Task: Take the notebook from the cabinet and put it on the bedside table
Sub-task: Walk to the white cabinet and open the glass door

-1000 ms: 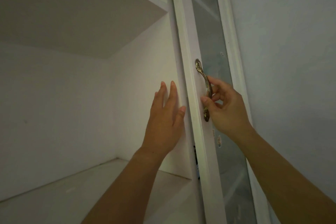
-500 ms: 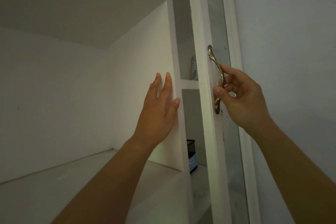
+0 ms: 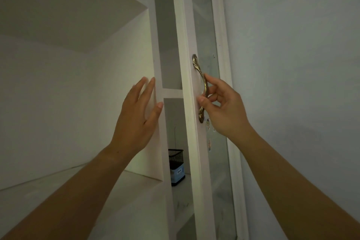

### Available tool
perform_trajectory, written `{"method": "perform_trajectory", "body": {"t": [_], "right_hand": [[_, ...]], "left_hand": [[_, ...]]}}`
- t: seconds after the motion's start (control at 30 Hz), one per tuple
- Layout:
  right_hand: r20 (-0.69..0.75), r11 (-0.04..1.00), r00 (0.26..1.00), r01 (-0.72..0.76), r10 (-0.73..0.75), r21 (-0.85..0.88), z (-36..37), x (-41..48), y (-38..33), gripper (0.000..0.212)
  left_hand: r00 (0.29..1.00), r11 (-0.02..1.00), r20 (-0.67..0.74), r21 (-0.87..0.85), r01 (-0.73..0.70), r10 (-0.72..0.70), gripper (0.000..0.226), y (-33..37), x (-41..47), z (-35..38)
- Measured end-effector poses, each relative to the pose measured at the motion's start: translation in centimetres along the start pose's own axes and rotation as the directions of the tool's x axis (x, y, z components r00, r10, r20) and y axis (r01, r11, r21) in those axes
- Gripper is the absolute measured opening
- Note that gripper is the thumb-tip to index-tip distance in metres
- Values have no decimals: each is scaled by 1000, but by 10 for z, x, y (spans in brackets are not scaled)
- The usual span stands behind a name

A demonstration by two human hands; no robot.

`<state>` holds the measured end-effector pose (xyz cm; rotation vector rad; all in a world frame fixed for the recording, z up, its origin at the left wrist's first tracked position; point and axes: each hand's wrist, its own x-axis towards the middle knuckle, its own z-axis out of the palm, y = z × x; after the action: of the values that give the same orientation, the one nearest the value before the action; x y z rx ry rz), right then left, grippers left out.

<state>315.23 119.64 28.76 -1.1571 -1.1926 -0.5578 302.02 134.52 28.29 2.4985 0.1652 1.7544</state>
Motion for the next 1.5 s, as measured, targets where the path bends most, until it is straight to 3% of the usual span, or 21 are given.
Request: {"method": "perform_trajectory", "body": {"t": [0.13, 0.33, 0.5, 0.63, 0.73, 1.03, 1.37, 1.5], "right_hand": [[-5, 1000, 1000, 9, -9, 13, -17, -1, -3, 46], [-6, 999, 1000, 24, -24, 31, -59, -4, -4, 46], [22, 999, 1000, 9, -9, 32, -97, -6, -3, 45], [21, 997, 999, -41, 39, 72, -124, -7, -1, 45], [13, 993, 997, -72, 71, 96, -143, -10, -1, 42], [-69, 984, 982, -177, 177, -3, -198, -67, 21, 43], [-166, 973, 962, -227, 217, -43, -265, -100, 58, 38], [-176, 954, 967, -217, 182, -208, -285, -110, 82, 47]], "left_hand": [[994, 995, -47, -4, -98, 98, 55, 16, 4, 2], [978, 966, -26, -151, -210, 208, 51, 57, 0, 34], [986, 899, 57, -422, -116, 154, 50, 96, -2, 77], [974, 736, 153, -677, -18, 164, 51, 133, -7, 110], [981, 650, 160, -758, 51, 110, 52, 154, -9, 131], [989, 685, 120, -728, 32, 82, 55, 192, 0, 169], [969, 821, 120, -559, -115, 217, 48, 232, 3, 248], [942, 879, 142, -423, -220, 304, 53, 237, 10, 284]]}}
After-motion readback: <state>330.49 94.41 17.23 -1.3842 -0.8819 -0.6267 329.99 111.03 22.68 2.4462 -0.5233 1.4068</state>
